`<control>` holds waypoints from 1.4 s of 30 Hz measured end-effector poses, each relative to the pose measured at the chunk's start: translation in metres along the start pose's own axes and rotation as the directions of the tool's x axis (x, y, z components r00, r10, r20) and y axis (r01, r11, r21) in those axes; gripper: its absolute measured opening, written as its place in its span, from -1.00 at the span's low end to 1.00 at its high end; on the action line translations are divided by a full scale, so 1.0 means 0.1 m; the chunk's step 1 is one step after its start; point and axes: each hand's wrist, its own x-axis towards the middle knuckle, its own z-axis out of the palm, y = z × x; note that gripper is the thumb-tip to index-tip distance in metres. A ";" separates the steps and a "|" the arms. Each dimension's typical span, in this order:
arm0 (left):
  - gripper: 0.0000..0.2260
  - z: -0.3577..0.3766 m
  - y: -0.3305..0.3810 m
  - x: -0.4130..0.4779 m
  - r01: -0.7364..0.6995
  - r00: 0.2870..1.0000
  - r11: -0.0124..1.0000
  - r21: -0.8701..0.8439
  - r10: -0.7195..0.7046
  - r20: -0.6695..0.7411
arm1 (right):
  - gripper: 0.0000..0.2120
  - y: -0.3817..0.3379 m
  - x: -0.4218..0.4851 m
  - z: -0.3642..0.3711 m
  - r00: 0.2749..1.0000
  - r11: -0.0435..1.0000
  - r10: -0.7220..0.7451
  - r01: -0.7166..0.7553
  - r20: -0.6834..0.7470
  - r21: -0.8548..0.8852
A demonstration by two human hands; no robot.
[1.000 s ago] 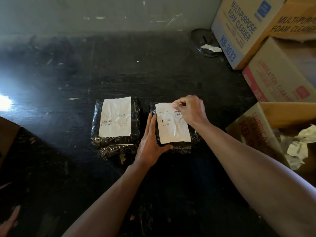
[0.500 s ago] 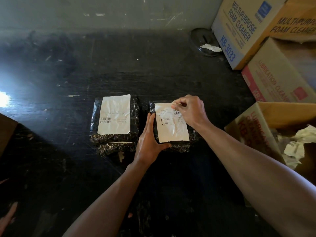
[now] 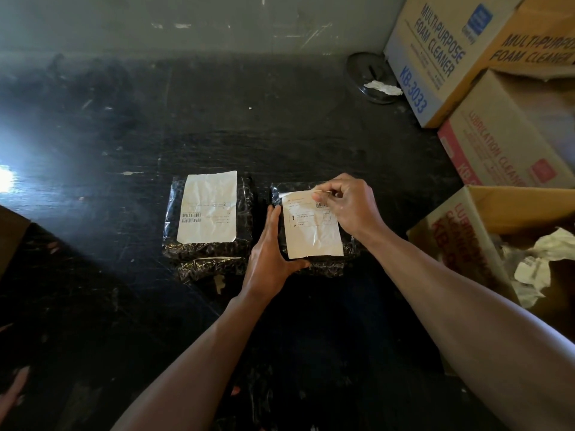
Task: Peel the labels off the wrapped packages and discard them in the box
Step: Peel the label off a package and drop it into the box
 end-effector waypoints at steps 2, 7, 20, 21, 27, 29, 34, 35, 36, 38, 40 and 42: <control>0.13 -0.01 0.00 0.00 0.001 1.000 1.000 -0.001 -0.001 0.004 | -0.79 0.00 -0.01 0.00 1.000 1.000 0.009 -0.009 -0.012 0.027; 0.11 -0.02 -0.01 -0.02 -0.008 1.000 1.000 -0.012 0.008 0.007 | -0.80 0.03 -0.03 -0.02 1.000 0.995 0.028 -0.026 -0.011 0.095; 0.10 -0.09 0.04 -0.03 0.006 0.998 1.000 -0.023 -0.005 0.064 | -0.85 0.03 -0.05 -0.09 0.996 0.966 0.080 -0.088 0.043 0.242; 0.10 -0.09 0.04 -0.03 0.012 0.997 0.999 -0.033 -0.009 0.073 | -0.86 0.04 -0.05 -0.09 0.995 0.964 0.085 -0.093 0.043 0.249; 0.03 -0.09 0.03 -0.03 0.024 0.997 0.996 -0.090 -0.017 0.075 | -0.81 0.06 -0.04 -0.10 0.995 0.974 0.085 -0.093 0.044 0.209; 0.01 -0.09 0.05 -0.02 0.015 0.997 0.998 -0.053 -0.011 0.082 | -0.81 0.05 -0.03 -0.10 0.996 0.974 0.084 -0.090 0.039 0.206; 0.00 -0.12 0.08 -0.01 0.002 0.996 0.999 0.038 -0.006 0.086 | -0.79 0.03 0.00 -0.12 0.997 0.985 0.061 -0.067 0.043 0.162; -0.01 -0.12 0.08 -0.02 0.001 0.997 0.999 0.039 -0.004 0.075 | -0.79 0.02 0.00 -0.13 0.997 0.985 0.062 -0.068 0.047 0.158; -0.03 -0.11 0.09 -0.02 0.001 0.998 0.999 0.036 -0.003 0.068 | -0.80 0.02 0.00 -0.13 0.997 0.986 0.065 -0.072 0.051 0.153; -0.05 -0.10 0.10 -0.03 -0.012 0.998 1.000 0.025 0.010 0.067 | -0.81 0.02 -0.01 -0.13 0.996 0.986 0.070 -0.078 0.056 0.144; -0.05 -0.11 0.11 -0.04 -0.016 0.997 1.000 0.007 0.015 0.069 | -0.83 0.01 -0.03 -0.14 0.996 0.986 0.066 -0.074 0.059 0.149; -0.04 -0.11 0.10 -0.04 -0.011 0.997 1.000 -0.006 0.011 0.071 | -0.86 0.01 -0.03 -0.16 0.995 0.981 0.064 -0.076 0.071 0.177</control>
